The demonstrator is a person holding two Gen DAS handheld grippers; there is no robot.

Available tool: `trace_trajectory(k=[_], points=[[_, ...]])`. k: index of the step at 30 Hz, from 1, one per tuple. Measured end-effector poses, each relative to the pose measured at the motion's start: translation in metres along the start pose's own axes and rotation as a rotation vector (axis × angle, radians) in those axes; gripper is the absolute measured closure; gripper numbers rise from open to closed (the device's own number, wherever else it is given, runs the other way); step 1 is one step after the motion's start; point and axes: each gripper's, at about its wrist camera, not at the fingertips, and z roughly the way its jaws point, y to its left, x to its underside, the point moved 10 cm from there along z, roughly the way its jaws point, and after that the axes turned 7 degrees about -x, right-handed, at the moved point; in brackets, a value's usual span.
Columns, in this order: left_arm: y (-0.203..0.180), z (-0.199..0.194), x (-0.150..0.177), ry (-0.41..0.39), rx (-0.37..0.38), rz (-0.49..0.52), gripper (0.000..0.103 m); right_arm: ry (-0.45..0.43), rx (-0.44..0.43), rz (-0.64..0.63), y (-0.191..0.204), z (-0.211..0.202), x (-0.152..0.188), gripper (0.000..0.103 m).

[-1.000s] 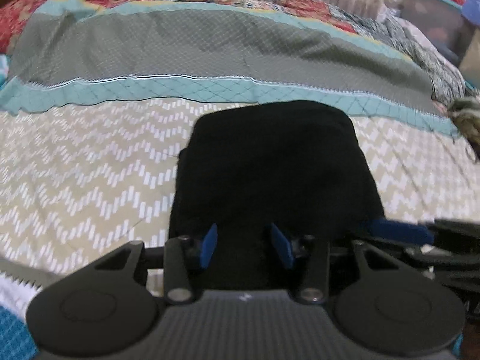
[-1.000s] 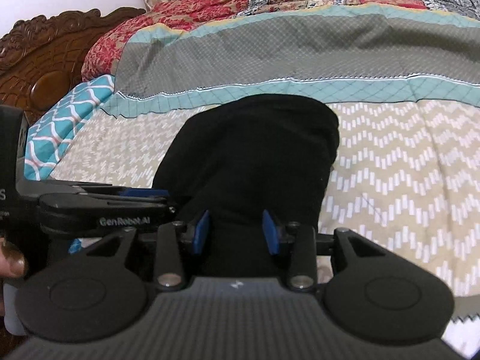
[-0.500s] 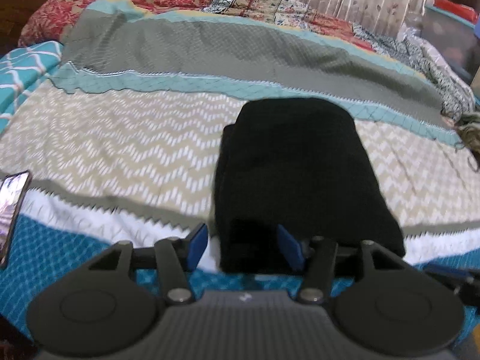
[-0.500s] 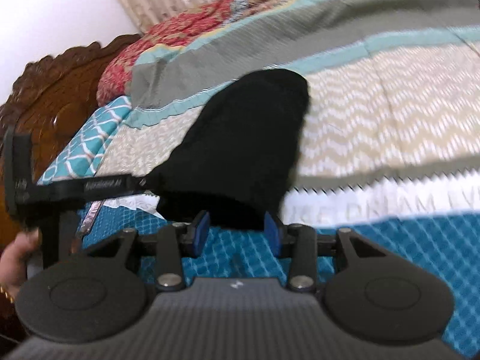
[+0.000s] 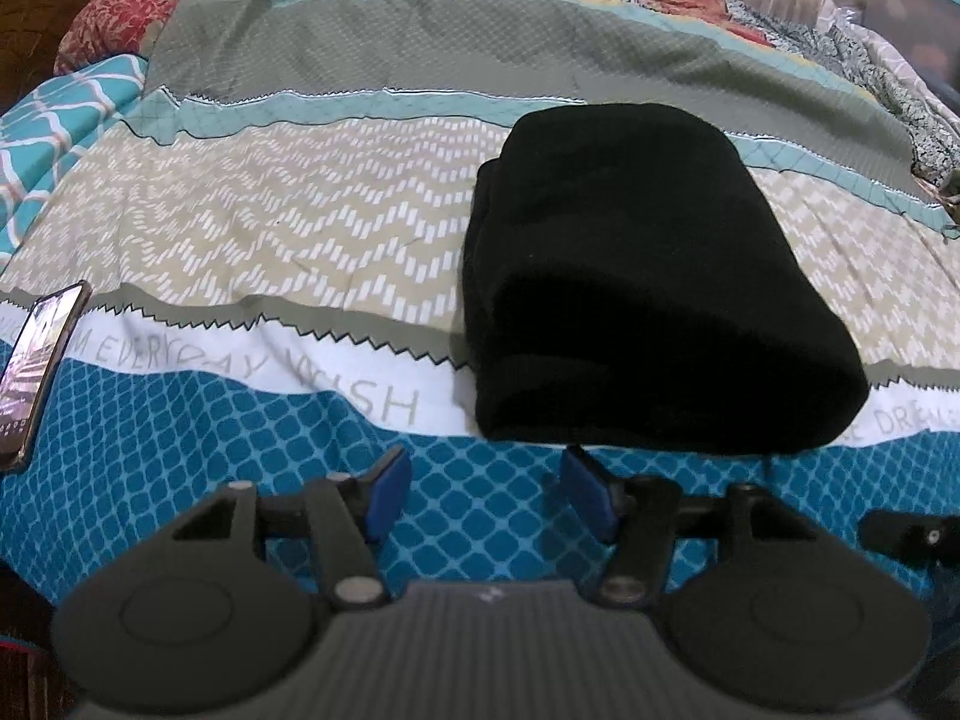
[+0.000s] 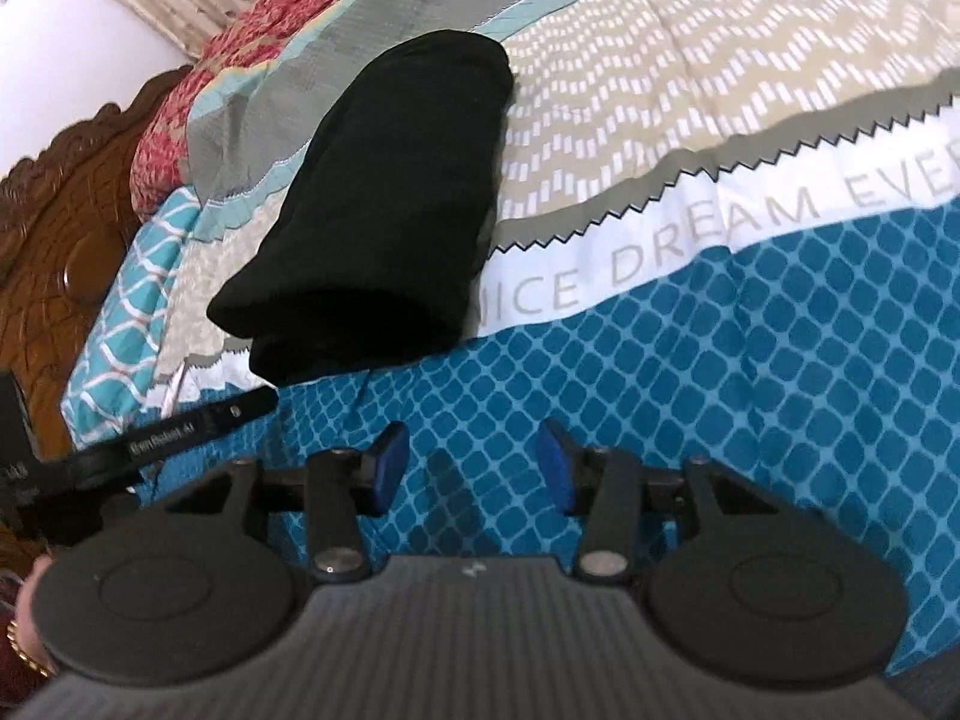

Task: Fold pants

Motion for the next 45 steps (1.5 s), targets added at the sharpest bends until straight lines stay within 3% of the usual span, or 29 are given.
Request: trace_trajectory(k=[5, 10, 12, 14, 22, 25, 30, 45], points=[[0.002, 0.002, 0.002, -0.003, -0.011, 0.009, 0.045, -0.004, 0.016, -0.010, 0.001, -0.002, -0.001, 0.053], [0.004, 0.000, -0.001, -0.019, -0.024, 0.022, 0.040, -0.072, 0.054, -0.087, 0.009, -0.010, -0.013, 0.052], [0.004, -0.002, -0.003, -0.027, -0.027, 0.025, 0.037, -0.081, 0.057, -0.092, 0.010, -0.010, -0.015, 0.050], [0.004, -0.004, -0.005, -0.034, -0.026, 0.021, 0.025, -0.071, 0.065, -0.084, 0.007, -0.008, -0.015, 0.049], [0.002, -0.008, -0.009, -0.067, -0.046, 0.053, 0.021, -0.026, 0.091, -0.018, -0.005, 0.003, -0.009, 0.032], [0.001, -0.010, -0.010, -0.077, -0.045, 0.058, 0.009, -0.022, 0.081, -0.024, -0.001, 0.003, -0.007, 0.025], [0.002, -0.014, -0.012, -0.090, -0.045, 0.051, 0.001, -0.029, 0.066, -0.029, 0.002, 0.004, -0.005, 0.018], [0.019, -0.013, -0.013, -0.062, -0.090, -0.018, 0.000, -0.046, 0.047, 0.006, 0.000, 0.002, -0.006, 0.016]])
